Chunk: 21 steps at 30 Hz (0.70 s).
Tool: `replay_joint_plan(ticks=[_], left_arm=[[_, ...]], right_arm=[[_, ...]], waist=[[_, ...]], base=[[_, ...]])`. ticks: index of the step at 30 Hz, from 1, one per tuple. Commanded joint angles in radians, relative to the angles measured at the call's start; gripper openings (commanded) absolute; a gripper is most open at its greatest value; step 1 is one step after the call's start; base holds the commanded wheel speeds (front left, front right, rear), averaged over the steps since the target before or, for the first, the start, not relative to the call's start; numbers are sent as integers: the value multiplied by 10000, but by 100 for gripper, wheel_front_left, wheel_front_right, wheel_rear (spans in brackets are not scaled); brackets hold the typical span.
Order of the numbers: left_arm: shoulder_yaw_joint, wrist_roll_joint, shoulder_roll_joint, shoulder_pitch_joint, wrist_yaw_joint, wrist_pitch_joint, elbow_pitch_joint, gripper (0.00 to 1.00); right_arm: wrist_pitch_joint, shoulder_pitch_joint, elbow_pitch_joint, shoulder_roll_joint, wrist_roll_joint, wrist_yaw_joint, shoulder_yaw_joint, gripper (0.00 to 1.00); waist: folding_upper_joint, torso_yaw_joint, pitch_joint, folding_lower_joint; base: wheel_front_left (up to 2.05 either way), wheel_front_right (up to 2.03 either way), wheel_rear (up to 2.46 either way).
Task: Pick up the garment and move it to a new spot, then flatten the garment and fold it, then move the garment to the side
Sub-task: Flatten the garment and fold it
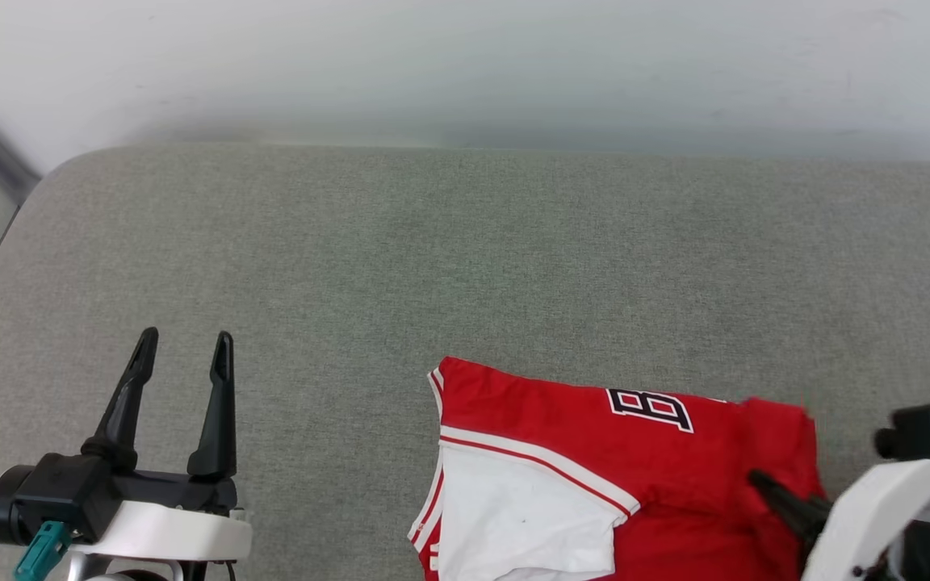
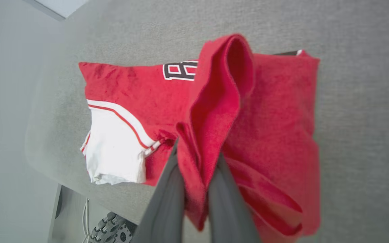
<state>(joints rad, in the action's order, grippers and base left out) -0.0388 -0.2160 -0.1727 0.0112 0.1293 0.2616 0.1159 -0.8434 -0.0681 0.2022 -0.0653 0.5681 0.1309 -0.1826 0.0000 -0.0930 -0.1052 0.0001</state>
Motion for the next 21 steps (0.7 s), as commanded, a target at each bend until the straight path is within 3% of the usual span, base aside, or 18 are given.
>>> replay_joint_plan(ticks=[1,10,21], left_arm=[[22,-41,40,43,14,46,-6,100],[107,-53,59,37,14,46,-24,100],[305,-69,51,-170,14,46,-79,100]], right_arm=[[-108,64,121,93,144,-4,245,0],[458,576,-537,165,2362,-2,1968,0],[2230,2252,-2874,157,3852,-2,4160,0]], waist=[[0,-30,8,-1],[0,-332,5,-1],[0,-842,-139,-1]], base=[[0,0,0],[0,0,0],[0,0,0]])
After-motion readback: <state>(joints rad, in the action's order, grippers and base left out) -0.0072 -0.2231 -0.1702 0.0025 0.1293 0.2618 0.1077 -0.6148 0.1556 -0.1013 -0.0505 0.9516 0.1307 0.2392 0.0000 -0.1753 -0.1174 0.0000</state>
